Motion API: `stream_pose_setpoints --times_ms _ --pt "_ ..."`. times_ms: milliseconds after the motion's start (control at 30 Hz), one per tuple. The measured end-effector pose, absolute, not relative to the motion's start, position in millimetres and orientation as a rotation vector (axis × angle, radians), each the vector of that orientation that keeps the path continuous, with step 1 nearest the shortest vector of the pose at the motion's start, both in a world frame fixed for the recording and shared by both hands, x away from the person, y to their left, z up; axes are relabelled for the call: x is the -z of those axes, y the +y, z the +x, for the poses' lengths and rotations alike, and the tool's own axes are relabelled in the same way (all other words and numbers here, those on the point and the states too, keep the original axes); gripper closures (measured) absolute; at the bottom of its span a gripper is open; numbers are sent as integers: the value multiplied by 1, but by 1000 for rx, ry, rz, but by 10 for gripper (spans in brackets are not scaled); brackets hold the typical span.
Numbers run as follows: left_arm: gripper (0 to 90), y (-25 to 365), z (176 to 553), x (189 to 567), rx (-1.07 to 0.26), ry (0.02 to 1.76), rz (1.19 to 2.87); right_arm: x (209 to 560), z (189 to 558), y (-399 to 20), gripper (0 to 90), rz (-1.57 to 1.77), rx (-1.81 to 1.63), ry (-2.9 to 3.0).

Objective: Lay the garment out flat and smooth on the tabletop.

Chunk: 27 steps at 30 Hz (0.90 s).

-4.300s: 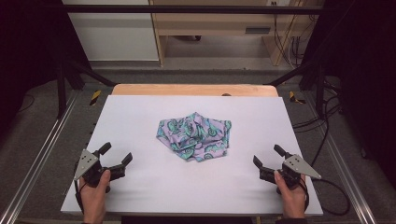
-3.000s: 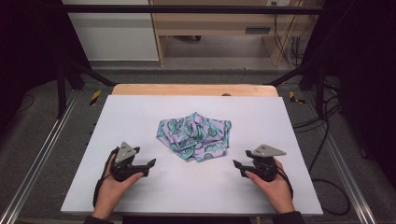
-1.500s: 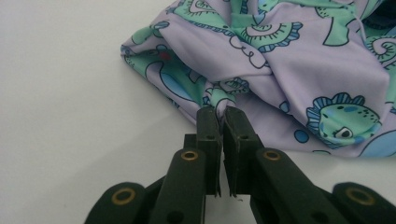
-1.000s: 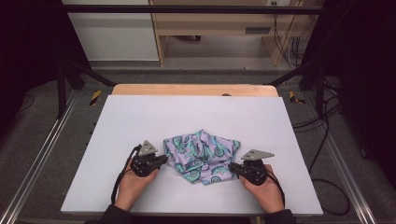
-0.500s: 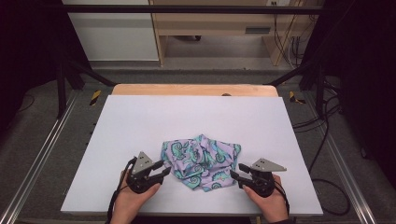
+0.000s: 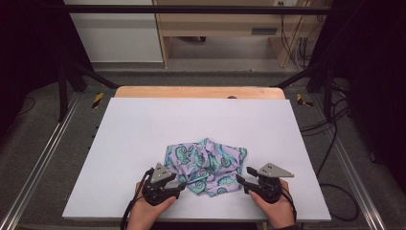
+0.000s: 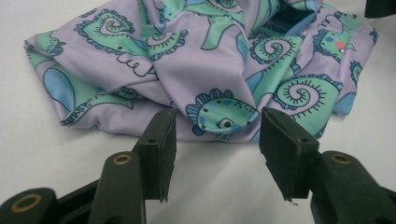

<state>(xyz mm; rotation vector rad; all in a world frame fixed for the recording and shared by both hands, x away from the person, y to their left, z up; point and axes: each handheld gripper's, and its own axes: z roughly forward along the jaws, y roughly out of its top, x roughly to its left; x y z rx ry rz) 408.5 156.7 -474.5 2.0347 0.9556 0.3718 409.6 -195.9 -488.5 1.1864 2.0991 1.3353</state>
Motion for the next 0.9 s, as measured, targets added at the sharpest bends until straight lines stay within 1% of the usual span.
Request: stream_pose_setpoints --times_ms 133,300,367,467,600,667,700,767,800,867,900 --pt "497 158 409 471 -387 964 2006 490 410 -196 450 1186 -1333 2102" --pt "517 156 412 463 -425 946 2022 491 410 -194 451 1177 -1324 2115" --pt "526 155 416 466 -410 958 2029 491 410 -193 450 1172 -1320 2119" --pt "518 154 424 477 -334 988 2058 491 410 -192 451 1168 -1319 2121" --pt "507 151 424 482 -302 986 2076 493 411 -191 451 1167 -1312 2130" --pt "535 150 424 482 -300 981 2076 493 411 -190 451 1166 -1308 2134" --pt "567 149 425 482 -291 969 2081 493 411 -189 450 1163 -1305 2136" --pt "577 148 425 482 -289 965 2083 493 411 -189 450 1162 -1306 2135" --pt "648 147 425 482 -290 947 2087 493 410 -190 450 1167 -1306 2132" --pt "709 146 424 481 -298 942 2085 493 410 -190 450 1169 -1309 2129" --pt "709 146 423 481 -308 931 2088 493 410 -191 450 1172 -1311 2128"
